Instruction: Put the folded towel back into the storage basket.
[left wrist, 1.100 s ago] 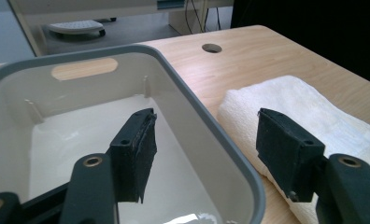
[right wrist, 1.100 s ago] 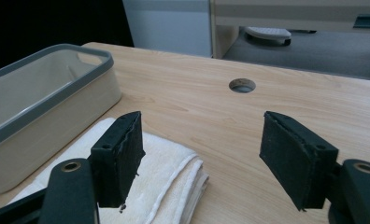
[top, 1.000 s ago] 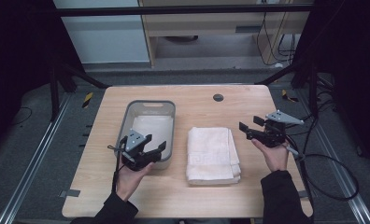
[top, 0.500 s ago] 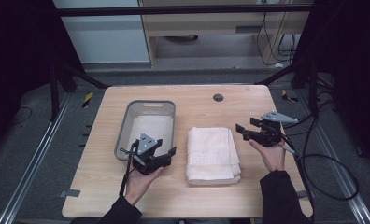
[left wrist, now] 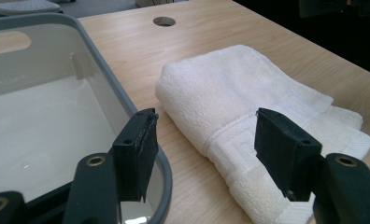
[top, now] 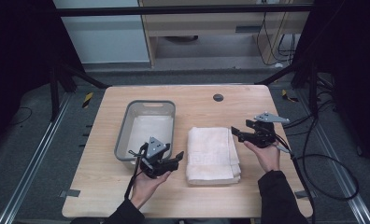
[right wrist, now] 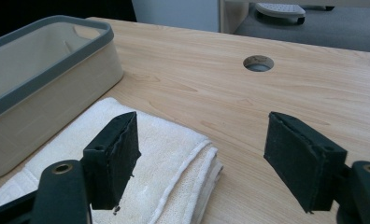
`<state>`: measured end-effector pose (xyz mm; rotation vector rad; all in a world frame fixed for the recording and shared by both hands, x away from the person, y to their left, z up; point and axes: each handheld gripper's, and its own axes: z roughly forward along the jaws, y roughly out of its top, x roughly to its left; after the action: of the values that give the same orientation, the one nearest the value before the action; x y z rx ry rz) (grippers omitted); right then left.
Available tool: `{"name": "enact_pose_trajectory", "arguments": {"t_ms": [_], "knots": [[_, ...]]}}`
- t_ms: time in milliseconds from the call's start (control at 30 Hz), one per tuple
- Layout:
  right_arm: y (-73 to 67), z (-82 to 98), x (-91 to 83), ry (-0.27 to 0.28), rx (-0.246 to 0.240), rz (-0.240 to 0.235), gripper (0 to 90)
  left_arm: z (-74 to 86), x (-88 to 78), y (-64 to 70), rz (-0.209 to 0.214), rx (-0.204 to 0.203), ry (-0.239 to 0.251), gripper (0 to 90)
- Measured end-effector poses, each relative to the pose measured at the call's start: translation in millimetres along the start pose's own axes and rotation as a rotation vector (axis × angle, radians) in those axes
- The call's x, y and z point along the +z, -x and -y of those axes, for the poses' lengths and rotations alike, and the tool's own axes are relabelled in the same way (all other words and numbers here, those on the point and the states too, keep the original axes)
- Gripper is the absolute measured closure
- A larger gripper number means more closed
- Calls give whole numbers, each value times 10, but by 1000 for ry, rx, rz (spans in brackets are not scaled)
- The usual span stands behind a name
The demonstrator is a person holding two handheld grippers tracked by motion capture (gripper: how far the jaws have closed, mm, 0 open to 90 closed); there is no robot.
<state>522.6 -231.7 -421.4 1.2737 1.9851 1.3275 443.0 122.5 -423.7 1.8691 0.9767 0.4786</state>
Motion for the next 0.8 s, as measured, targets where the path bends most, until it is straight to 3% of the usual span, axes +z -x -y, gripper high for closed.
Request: {"name": "enact_pose_trajectory", "arguments": {"t_ms": [800], "knots": [[-21, 83, 133, -47, -2, -7, 220, 153, 201, 263, 52, 52, -70, 391]]}}
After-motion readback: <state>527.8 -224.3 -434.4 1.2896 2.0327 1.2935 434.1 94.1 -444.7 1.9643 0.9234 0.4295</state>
